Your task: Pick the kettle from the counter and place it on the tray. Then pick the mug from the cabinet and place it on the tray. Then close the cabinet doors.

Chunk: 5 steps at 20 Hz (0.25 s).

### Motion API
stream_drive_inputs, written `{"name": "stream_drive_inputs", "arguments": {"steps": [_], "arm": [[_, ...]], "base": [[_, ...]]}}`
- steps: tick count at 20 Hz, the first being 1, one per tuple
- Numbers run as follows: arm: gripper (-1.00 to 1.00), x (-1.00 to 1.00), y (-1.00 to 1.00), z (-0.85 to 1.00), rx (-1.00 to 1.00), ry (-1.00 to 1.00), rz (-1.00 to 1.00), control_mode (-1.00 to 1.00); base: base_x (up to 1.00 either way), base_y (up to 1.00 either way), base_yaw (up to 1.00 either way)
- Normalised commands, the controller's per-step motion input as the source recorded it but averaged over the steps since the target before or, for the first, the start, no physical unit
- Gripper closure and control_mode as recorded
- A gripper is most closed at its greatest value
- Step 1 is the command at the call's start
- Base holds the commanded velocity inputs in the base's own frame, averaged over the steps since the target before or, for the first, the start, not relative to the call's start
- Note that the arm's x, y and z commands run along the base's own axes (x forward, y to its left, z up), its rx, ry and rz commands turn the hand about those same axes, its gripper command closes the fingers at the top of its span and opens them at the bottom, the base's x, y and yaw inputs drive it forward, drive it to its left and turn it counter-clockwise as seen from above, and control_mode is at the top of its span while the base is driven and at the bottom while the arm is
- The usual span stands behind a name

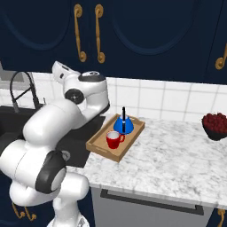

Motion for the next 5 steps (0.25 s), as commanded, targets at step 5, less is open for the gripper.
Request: {"name": "stream_drive_inputs", "arguments": {"steps": [5], "arm": [[-1.00,0.57,-0.16,0.16,0.06,0.13,0.00,-1.00]], "base": [[0.00,0.00,0.00]]}}
